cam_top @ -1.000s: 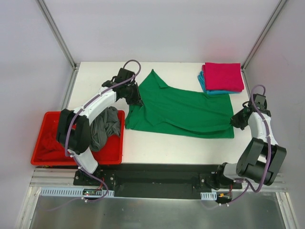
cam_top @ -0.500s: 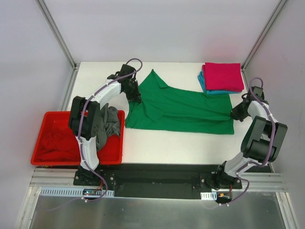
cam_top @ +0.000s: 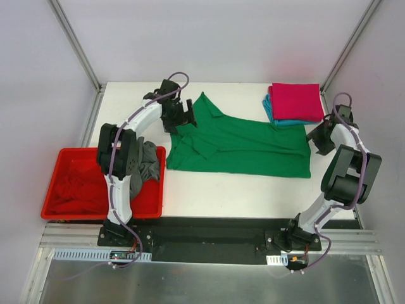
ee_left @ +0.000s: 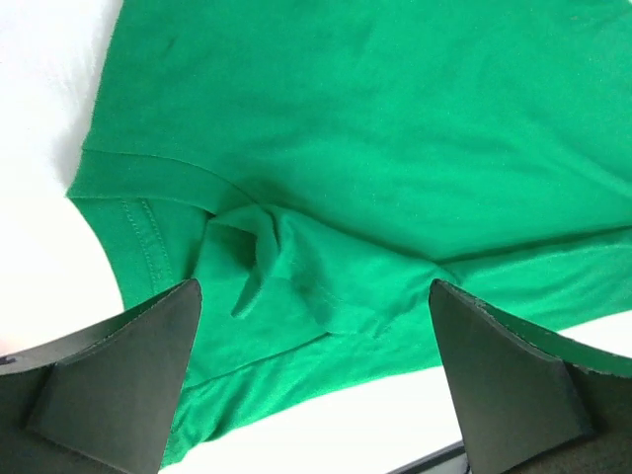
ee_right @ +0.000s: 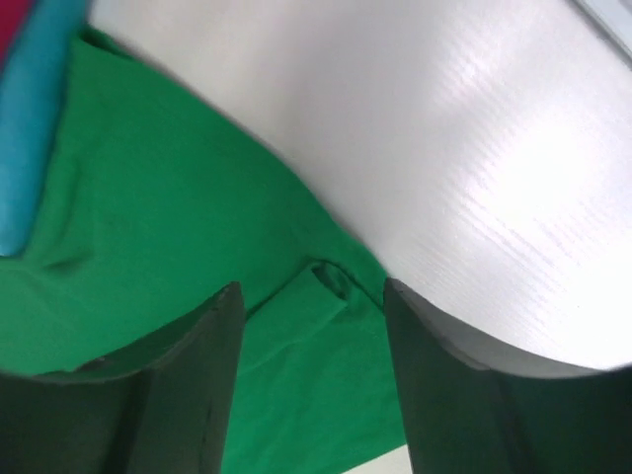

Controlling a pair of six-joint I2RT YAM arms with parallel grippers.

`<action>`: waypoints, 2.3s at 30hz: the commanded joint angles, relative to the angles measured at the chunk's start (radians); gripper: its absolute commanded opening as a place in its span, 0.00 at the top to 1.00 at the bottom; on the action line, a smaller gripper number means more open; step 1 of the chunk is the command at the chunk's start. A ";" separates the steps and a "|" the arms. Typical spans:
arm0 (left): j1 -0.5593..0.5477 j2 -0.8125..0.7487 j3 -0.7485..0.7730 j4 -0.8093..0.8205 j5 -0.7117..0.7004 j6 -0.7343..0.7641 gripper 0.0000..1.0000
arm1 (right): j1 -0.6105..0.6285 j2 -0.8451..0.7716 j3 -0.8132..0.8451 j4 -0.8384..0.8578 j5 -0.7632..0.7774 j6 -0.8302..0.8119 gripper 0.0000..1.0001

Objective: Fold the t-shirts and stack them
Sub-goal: Fold the flattened tshirt in 1/3 of the way

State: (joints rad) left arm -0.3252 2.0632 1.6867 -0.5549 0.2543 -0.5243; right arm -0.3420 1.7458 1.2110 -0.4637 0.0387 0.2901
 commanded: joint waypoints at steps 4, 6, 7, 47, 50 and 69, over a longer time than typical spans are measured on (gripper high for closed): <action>-0.021 -0.152 -0.021 -0.025 0.039 0.000 0.01 | 0.023 -0.201 0.000 -0.082 0.060 -0.120 0.04; -0.050 -0.181 -0.067 -0.023 0.049 -0.002 0.01 | 0.047 -0.259 -0.056 -0.092 0.040 -0.135 0.04; -0.067 -0.193 -0.093 -0.019 0.049 -0.003 0.01 | 0.066 -0.288 -0.085 -0.093 0.024 -0.146 0.04; -0.081 -0.135 -0.435 0.121 0.082 -0.082 0.01 | 0.216 -0.063 -0.198 0.019 -0.203 -0.201 0.04; -0.101 -0.184 -0.513 0.125 0.063 -0.101 0.01 | 0.176 -0.107 -0.258 -0.007 -0.194 -0.160 0.04; -0.452 -0.583 -0.938 0.127 -0.062 -0.367 0.01 | -0.114 -0.627 -0.602 -0.107 -0.218 -0.180 0.04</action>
State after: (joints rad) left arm -0.7330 1.5421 0.8333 -0.3481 0.2531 -0.8055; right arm -0.4473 1.2160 0.6212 -0.5098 -0.1989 0.1368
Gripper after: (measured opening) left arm 0.990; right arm 0.960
